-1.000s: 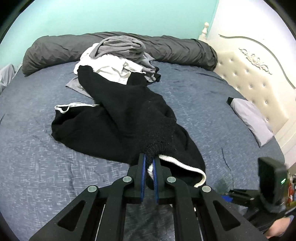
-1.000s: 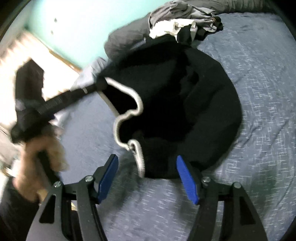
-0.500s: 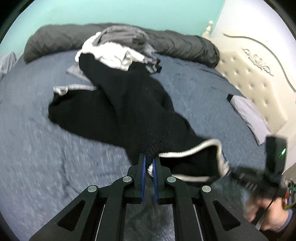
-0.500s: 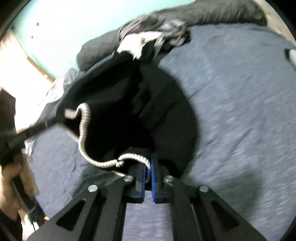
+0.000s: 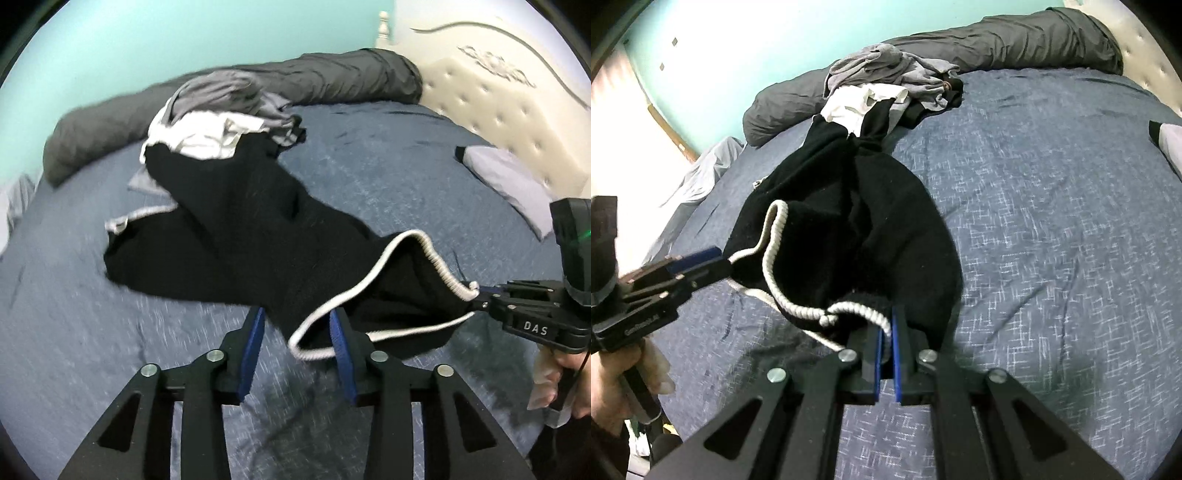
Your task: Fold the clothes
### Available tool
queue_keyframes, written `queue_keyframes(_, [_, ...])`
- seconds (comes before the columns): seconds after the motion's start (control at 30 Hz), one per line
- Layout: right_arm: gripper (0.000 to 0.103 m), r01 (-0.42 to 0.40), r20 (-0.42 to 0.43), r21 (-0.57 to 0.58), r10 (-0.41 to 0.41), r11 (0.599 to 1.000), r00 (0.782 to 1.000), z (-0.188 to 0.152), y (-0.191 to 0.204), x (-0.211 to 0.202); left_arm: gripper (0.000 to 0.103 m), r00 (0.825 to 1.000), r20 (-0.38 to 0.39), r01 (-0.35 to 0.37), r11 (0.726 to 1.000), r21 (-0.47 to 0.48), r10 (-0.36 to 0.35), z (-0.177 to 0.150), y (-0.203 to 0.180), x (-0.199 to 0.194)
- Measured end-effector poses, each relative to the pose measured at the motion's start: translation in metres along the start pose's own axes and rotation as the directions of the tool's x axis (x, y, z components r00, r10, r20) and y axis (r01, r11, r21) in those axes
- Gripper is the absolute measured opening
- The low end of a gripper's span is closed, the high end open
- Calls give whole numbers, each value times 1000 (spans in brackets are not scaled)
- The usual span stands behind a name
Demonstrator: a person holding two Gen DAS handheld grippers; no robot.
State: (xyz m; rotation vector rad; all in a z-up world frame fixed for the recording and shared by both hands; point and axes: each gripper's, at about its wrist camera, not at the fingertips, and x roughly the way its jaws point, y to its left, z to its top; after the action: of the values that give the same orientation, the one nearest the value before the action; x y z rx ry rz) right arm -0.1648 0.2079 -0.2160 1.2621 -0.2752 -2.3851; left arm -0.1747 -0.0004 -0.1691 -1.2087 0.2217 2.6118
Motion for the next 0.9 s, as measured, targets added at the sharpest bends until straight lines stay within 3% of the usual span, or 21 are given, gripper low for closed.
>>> queue_keyframes(0.13, [4,-12,-5,18,12,1000,1000,-2,0,1,45,999,-14,-47,993,106,49,10,-16,7])
queue_keyframes(0.27, [4,-22,-5,19,22,1000,1000,-2,1,0,45,996,-59,-50,984,169,61,10,-27,23])
queue_keyframes(0.43, [4,-29,-12,15,29,999,1000,-2,1,1,47,993,-66,-87,981,172,99,12,-30,37])
queue_keyframes(0.53, [4,-32,-13,18,32,999,999,-1,-1,1,52,995,-73,-50,985,165,63,12,-35,34])
queue_keyframes(0.73, [4,-30,-15,27,30,999,999,0,-6,2,58,995,-79,-42,978,206,59,7,-45,31])
queue_keyframes(0.9, [4,-34,-18,24,34,999,999,-1,-2,1,58,991,-87,-80,968,239,103,16,-45,42])
